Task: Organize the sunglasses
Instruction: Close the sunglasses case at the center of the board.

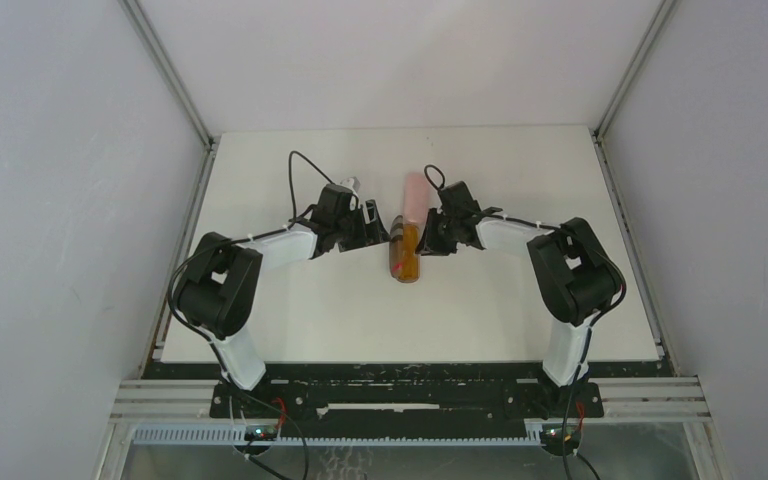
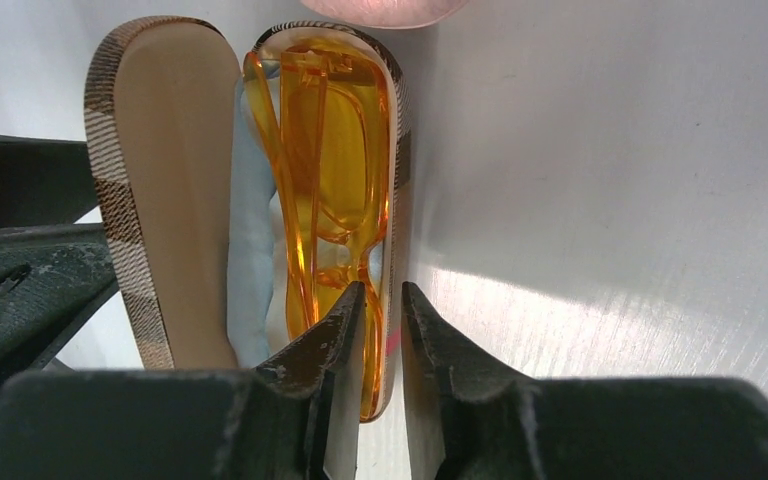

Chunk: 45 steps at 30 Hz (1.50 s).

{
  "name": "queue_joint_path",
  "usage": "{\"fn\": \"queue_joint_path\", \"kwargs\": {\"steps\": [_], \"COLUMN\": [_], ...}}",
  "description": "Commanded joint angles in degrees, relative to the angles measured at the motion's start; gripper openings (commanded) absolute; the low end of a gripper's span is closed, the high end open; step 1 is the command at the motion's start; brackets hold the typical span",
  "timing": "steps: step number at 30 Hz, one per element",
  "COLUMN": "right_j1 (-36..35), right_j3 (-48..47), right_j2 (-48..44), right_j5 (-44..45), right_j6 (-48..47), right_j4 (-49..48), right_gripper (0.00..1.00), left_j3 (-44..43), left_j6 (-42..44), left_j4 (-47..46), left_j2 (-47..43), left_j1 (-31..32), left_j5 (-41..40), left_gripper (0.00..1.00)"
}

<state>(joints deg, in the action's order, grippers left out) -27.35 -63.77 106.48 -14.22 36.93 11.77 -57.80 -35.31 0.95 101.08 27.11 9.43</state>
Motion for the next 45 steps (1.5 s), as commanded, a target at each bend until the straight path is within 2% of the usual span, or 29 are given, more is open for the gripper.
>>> {"fn": "queue_joint_path", "kwargs": {"steps": [1, 14, 23, 27, 29, 34, 37, 45], "right_j1": [0.45, 0.35, -0.34, -0.68, -0.76, -0.83, -0.77, -0.64], "right_j3": [-0.16, -0.13, -0.08, -0.13, -0.17, -0.13, -0.13, 0.05], "right_j2": [0.41, 1.63, 0.79, 0.97, 0.95, 0.20, -0.17, -0.13], "right_j5": [-0.21, 0.15, 1.23, 1.73, 1.65, 1.97, 2.25, 2.13], "right_j6": [0.25, 0.30, -0.14, -0.28, -0.19, -0.53, -0.91, -1.02], "right_j4": [-3.39, -3.87, -3.11, -2.63, -2.65, -2.19, -1.82, -1.97], "right_gripper": [0.17, 0.03, 0.02, 0.02, 0.01, 0.01, 0.01, 0.01], "left_j3": [0.67, 1.53, 4.24, 4.99, 4.39, 2.84, 2.82, 1.25], "left_j6": [1.38, 1.51, 0.30, -0.88, -0.72, 0.87, 1.06, 1.74], "left_j4": [-1.74, -1.83, -0.07, -3.61, -4.61, -5.24, -5.09, -3.94], "left_j2": [-1.84, -3.06, -12.17, -13.87, -12.89, -10.45, -9.47, -6.67], "left_j1": [0.26, 0.29, 0.26, 0.30, 3.02, 7.64, 8.22, 8.19], "left_j5": [1.02, 0.18, -8.03, -3.26, -1.00, -0.56, -2.06, -2.82], "left_gripper": [0.77, 0.78, 0.81, 0.82, 0.81, 0.76, 0.72, 0.51]}}
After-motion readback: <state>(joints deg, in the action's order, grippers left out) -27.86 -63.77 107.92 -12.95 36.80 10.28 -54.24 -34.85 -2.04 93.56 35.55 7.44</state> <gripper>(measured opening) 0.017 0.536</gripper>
